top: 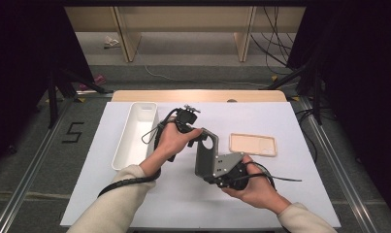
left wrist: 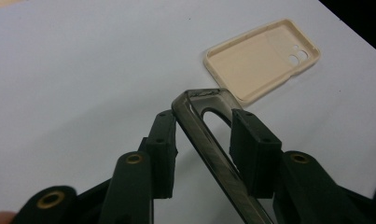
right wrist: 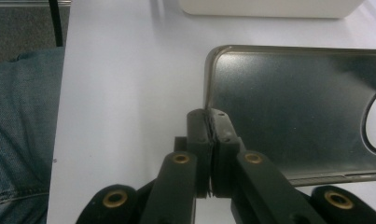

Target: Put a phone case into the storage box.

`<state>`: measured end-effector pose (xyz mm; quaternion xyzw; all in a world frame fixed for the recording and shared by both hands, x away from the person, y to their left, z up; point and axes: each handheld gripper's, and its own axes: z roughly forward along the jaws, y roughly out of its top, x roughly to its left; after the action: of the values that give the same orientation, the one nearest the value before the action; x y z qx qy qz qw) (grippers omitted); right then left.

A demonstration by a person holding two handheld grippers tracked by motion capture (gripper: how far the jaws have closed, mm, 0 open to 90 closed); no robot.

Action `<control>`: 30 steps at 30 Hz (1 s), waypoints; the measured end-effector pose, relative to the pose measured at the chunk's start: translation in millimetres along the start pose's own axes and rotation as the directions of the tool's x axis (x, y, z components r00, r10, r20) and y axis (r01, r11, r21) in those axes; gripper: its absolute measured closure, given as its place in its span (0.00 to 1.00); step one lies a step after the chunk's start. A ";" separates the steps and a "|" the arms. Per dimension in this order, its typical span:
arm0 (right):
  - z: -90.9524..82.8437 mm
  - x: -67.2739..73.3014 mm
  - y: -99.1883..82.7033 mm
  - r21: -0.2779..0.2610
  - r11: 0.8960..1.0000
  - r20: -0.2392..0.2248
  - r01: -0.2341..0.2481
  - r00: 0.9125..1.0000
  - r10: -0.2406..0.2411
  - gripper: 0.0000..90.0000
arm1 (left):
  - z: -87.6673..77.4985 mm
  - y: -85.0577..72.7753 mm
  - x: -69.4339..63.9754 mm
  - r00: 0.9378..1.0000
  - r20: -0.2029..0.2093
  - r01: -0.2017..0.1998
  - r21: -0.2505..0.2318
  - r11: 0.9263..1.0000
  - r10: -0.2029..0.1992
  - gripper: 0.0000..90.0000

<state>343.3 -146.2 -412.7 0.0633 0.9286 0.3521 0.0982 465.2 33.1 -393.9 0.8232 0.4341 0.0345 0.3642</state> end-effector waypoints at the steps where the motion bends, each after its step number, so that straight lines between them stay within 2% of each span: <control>1: 0.2 0.1 0.0 0.001 1.000 0.000 0.001 1.000 -0.001 0.99 | 0.3 0.0 -0.1 1.000 0.003 0.016 0.001 1.000 -0.016 0.70; 5: 2.0 2.4 0.6 0.014 1.000 -0.003 0.019 1.000 -0.019 0.99 | -0.4 0.5 -3.2 0.998 0.018 0.055 0.002 0.998 -0.055 0.75; 7: 2.7 3.9 1.5 0.020 0.999 -0.003 0.026 1.000 -0.026 0.99 | -3.0 1.3 -5.4 0.996 0.034 0.086 -0.024 0.996 -0.085 0.78; 12: 4.3 3.6 -0.2 0.043 0.998 0.011 0.040 0.999 -0.040 0.99 | -10.5 2.9 -10.7 0.991 0.071 0.115 -0.063 0.991 -0.110 0.84; 14: 5.9 4.0 -0.4 0.044 0.998 0.019 0.044 0.999 -0.045 0.98 | -12.5 3.1 -13.6 0.991 0.091 0.103 -0.090 0.991 -0.095 0.87; 15: 6.4 4.0 -0.7 0.049 0.998 0.024 0.043 0.999 -0.045 0.97 | -13.7 3.3 -16.2 0.996 0.068 0.066 -0.100 0.993 -0.060 0.90; 16: 6.6 3.4 -1.2 0.048 0.998 0.027 0.040 0.999 -0.042 0.93 | -15.0 3.2 -19.2 1.000 -0.006 -0.007 -0.110 0.994 0.007 0.90; 17: 6.4 3.0 -2.0 0.049 0.998 0.032 0.035 0.999 -0.037 0.91 | -15.8 2.7 -20.5 0.999 -0.019 -0.038 -0.126 0.991 0.036 0.90; 20: 3.9 1.0 -4.0 0.034 0.999 0.053 0.019 0.998 -0.021 0.84 | -18.1 0.2 -20.6 0.999 0.004 -0.047 -0.182 0.982 0.048 0.90; 22: 1.4 -0.3 -5.7 0.014 1.000 0.069 0.001 0.998 -0.002 0.78 | -20.3 -1.7 -19.9 0.996 -0.016 -0.087 -0.218 0.972 0.086 0.90; 23: 0.2 -1.2 -6.7 0.006 1.000 0.074 -0.008 0.997 0.008 0.74 | -21.8 -2.9 -19.1 0.996 -0.023 -0.095 -0.232 0.968 0.092 0.90; 27: -4.1 -4.9 -13.4 -0.032 0.997 0.099 -0.065 0.993 0.068 0.57 | -29.4 -7.5 -15.2 0.989 -0.036 -0.145 -0.299 0.943 0.141 0.90; 28: -5.2 -5.8 -15.7 -0.044 0.996 0.105 -0.082 0.991 0.086 0.52 | -31.6 -8.6 -14.3 0.987 -0.039 -0.161 -0.317 0.935 0.157 0.90; 30: -8.4 -7.7 -19.8 -0.066 0.991 0.125 -0.119 0.984 0.126 0.45 | -35.9 -10.7 -12.2 0.984 -0.049 -0.179 -0.336 0.925 0.173 0.90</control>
<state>347.8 -167.8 -418.6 0.1401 0.9040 0.3797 0.1378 436.9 48.4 -371.2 0.7836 0.3492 0.1487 0.4919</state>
